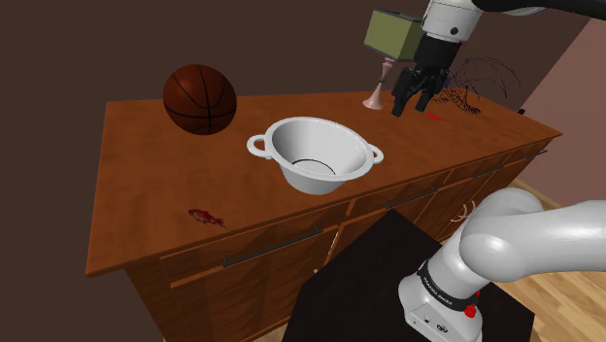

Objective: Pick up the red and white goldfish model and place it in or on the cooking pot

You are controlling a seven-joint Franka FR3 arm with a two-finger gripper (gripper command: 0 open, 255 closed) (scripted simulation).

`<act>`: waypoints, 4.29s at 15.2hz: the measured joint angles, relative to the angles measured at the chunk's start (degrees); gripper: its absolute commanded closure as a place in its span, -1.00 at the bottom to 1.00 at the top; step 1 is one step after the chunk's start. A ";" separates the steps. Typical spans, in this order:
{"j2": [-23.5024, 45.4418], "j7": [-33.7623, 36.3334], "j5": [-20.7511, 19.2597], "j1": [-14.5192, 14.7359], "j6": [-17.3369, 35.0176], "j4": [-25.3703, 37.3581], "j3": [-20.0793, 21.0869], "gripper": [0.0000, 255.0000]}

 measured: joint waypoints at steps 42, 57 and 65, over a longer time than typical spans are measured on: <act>59.65 10.12 -4.74 21.16 42.10 20.00 24.26 -1.00; 64.99 11.72 -7.62 22.27 47.04 20.06 23.55 1.00; 64.98 11.73 -7.62 22.27 47.04 20.06 23.55 1.00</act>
